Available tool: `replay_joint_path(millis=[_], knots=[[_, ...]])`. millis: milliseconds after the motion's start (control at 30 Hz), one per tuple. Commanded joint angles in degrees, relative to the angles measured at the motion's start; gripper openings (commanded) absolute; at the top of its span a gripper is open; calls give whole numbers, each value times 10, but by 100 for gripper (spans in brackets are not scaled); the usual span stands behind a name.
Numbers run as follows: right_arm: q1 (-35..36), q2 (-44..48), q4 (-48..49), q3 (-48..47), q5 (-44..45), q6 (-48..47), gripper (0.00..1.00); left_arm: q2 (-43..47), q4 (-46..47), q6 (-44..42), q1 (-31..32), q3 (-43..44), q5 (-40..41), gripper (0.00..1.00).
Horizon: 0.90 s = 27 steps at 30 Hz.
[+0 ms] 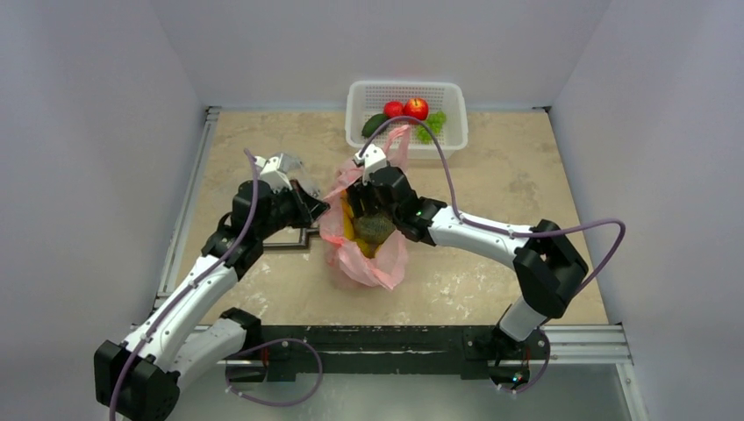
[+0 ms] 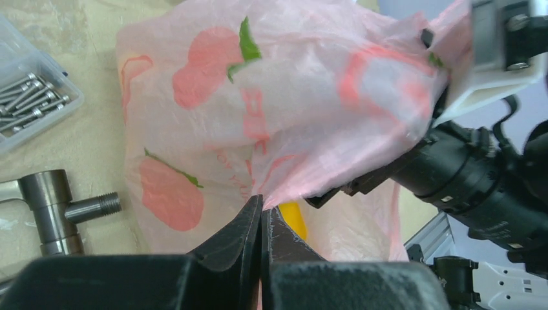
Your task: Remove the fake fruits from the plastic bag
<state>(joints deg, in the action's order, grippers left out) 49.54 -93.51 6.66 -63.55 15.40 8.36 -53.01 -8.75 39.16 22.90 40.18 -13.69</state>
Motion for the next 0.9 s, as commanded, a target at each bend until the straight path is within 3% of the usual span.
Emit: replay_joint_path(millis=[0,167,267,433,733,867], knots=[[0,26,-18,10,-15,12,9,46,21,-14,-2,19,27,0],[2,8,-34,3,-60,-4,13,63,65,-15,-2,16,-9,0],[2,4,-47,-7,-67,5,0,54,59,-16,-2,23,-19,0],[2,64,-62,-21,-104,18,0,50,15,-20,-2,7,12,0],[1,170,-71,-35,-223,79,0,48,25,-9,-2,-16,13,0],[1,205,-80,-55,-222,84,0,31,10,-30,-2,7,6,0]])
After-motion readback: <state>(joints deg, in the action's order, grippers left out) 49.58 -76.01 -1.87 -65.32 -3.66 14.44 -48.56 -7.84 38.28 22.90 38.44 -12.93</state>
